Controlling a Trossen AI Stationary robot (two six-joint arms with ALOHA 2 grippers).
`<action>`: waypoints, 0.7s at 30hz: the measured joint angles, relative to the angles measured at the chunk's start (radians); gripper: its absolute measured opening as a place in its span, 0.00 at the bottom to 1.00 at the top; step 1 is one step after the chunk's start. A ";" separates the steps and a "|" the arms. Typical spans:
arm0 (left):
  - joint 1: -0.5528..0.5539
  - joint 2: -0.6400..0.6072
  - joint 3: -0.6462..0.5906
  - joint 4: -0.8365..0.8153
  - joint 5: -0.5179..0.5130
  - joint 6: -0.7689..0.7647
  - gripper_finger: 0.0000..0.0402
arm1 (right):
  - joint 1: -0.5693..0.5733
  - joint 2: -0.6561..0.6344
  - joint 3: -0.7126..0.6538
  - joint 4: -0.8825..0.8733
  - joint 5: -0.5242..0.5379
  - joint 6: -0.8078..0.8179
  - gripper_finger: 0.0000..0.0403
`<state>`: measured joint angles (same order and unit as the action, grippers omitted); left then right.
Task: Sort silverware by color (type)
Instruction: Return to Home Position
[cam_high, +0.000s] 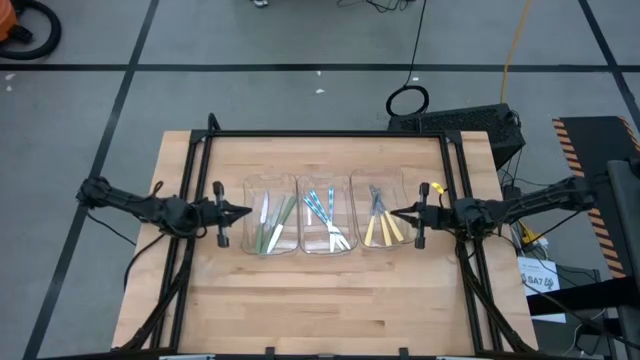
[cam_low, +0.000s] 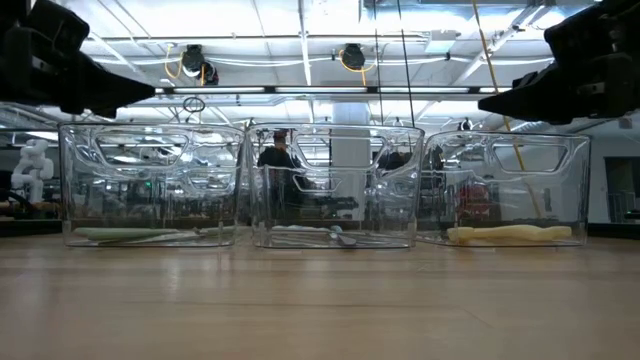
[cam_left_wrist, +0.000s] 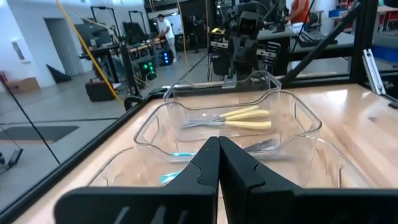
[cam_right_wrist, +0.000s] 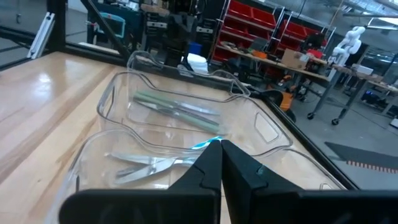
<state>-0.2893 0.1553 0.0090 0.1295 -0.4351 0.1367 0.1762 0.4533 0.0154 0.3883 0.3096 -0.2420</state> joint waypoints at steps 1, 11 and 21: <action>0.000 -0.023 0.000 -0.023 0.000 -0.001 0.01 | 0.000 -0.006 0.000 -0.008 0.000 -0.004 0.00; 0.001 -0.152 0.001 -0.064 0.015 0.064 0.01 | 0.000 -0.077 0.000 -0.080 0.001 0.010 0.00; 0.145 -0.152 0.001 -0.072 0.223 0.038 0.01 | 0.000 -0.111 0.000 -0.141 -0.001 0.043 0.00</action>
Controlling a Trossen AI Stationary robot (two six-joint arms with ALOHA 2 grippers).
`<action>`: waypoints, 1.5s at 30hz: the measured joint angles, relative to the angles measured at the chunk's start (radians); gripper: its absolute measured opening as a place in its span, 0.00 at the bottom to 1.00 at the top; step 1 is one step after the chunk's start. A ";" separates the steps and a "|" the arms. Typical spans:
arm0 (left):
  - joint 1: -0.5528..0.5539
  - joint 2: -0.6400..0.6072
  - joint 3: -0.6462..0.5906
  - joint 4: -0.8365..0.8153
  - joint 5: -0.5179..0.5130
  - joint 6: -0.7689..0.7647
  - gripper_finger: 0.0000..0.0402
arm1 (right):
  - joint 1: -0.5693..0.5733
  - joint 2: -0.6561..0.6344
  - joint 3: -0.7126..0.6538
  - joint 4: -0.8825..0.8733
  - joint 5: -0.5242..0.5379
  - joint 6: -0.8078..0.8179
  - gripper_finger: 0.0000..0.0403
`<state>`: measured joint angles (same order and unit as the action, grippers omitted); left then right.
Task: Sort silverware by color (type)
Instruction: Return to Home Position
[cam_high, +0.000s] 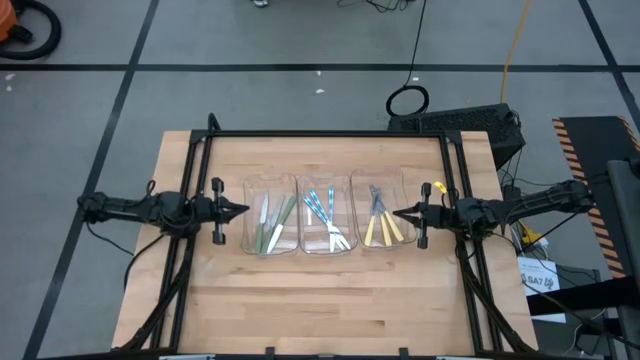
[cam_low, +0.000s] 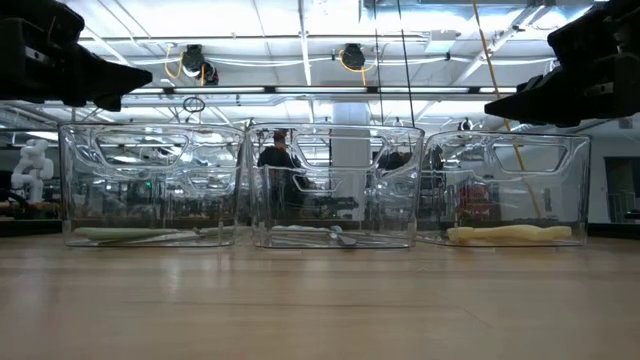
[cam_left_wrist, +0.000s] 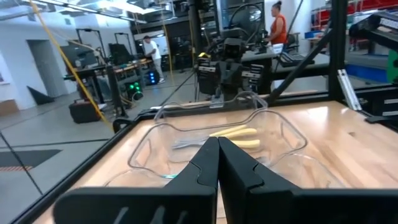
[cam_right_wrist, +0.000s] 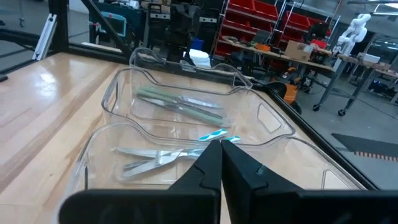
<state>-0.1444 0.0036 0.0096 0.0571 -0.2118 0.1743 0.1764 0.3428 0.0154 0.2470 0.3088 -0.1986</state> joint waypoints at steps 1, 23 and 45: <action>0.020 0.000 0.000 -0.002 0.015 -0.005 0.01 | 0.000 0.000 0.000 -0.001 0.000 0.004 0.00; 0.164 0.005 0.001 -0.052 0.196 -0.056 0.01 | 0.000 -0.176 0.000 -0.126 0.001 -0.033 0.00; 0.164 0.017 0.001 -0.053 0.196 -0.077 0.01 | -0.191 -0.340 0.000 -0.217 -0.311 -0.076 0.00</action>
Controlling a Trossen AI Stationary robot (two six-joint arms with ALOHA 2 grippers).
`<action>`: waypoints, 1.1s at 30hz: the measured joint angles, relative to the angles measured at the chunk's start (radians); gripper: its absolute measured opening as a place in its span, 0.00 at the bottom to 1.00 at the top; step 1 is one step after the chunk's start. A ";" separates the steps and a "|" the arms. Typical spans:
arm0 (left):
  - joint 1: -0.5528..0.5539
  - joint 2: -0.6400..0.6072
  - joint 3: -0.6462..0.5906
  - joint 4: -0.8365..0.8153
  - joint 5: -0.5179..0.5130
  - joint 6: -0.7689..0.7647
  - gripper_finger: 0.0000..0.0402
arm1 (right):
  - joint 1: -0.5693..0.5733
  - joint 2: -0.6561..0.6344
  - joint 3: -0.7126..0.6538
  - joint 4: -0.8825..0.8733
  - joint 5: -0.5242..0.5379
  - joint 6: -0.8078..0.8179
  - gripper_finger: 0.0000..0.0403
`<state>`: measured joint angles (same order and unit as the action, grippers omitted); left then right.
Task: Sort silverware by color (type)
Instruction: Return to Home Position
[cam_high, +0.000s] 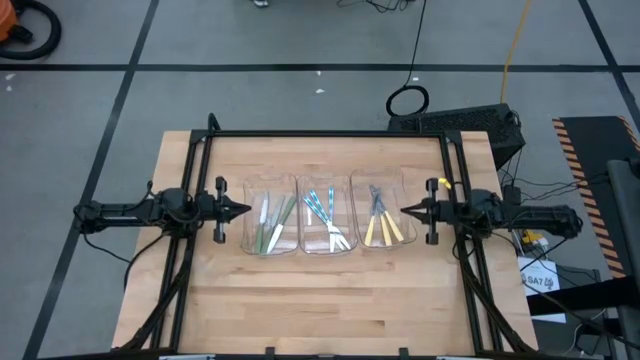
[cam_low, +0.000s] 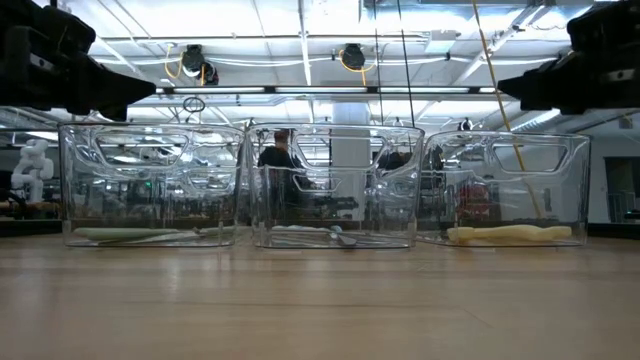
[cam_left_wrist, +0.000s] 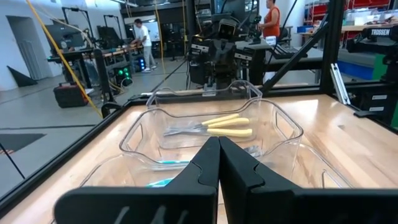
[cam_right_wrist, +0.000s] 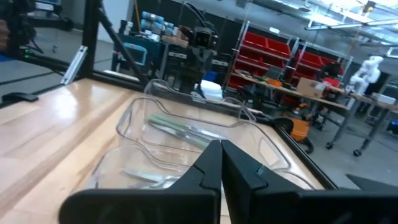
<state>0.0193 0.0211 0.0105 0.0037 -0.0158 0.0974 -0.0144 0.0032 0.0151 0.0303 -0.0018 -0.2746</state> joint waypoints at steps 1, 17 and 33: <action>0.000 0.001 0.000 0.000 0.000 0.001 0.01 | -0.009 0.000 0.000 -0.002 -0.001 0.005 0.00; 0.037 0.000 0.000 0.000 -0.001 0.005 0.01 | -0.025 0.002 0.000 -0.002 -0.001 0.001 0.00; -0.010 0.000 -0.002 0.000 0.019 0.022 0.01 | -0.025 0.002 0.000 0.001 0.000 0.026 0.02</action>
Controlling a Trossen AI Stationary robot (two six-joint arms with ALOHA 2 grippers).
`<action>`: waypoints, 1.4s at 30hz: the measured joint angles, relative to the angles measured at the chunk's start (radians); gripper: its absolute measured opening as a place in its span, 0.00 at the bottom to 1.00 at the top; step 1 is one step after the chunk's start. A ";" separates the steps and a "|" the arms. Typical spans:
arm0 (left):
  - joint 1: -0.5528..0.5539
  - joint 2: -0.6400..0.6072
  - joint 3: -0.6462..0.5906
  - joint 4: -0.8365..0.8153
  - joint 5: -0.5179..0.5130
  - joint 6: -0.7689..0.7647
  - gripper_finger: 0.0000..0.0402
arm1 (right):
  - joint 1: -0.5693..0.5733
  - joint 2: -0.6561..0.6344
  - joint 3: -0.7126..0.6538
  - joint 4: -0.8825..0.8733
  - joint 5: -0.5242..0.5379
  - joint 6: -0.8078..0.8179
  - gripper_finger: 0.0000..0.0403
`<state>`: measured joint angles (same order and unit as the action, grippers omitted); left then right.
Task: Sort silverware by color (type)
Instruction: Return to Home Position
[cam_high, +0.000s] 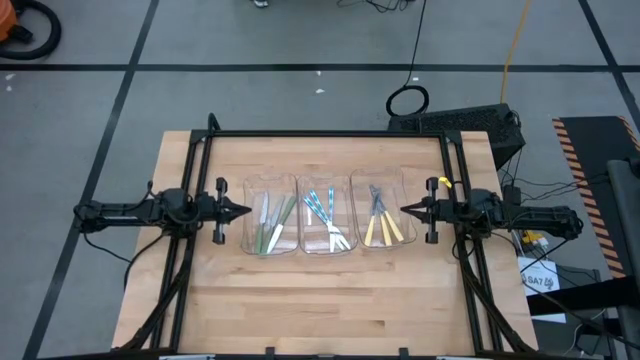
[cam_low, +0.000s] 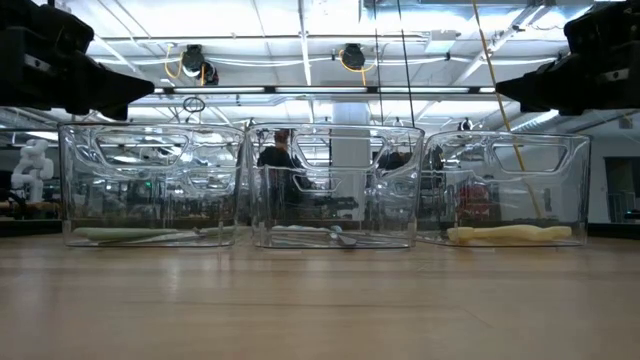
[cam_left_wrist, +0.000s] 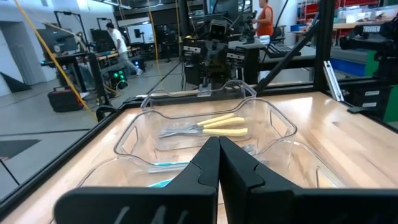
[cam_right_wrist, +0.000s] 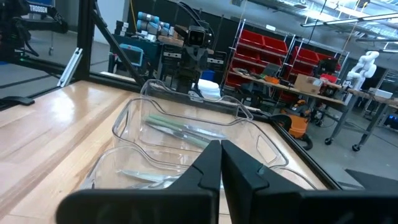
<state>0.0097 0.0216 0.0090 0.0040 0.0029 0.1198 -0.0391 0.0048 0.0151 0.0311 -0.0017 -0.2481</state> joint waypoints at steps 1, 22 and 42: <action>0.000 0.000 0.000 0.000 0.000 -0.009 0.01 | 0.000 0.000 0.000 0.000 0.000 0.000 0.02; 0.000 0.000 0.000 0.000 -0.008 -0.051 0.01 | 0.000 0.000 0.000 0.001 0.000 0.000 0.02; 0.000 0.000 0.000 0.000 -0.009 -0.050 0.01 | 0.000 0.000 0.000 0.002 0.000 0.000 0.02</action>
<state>0.0097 0.0216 0.0093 0.0040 -0.0063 0.0696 -0.0391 0.0051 0.0151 0.0326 -0.0013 -0.2481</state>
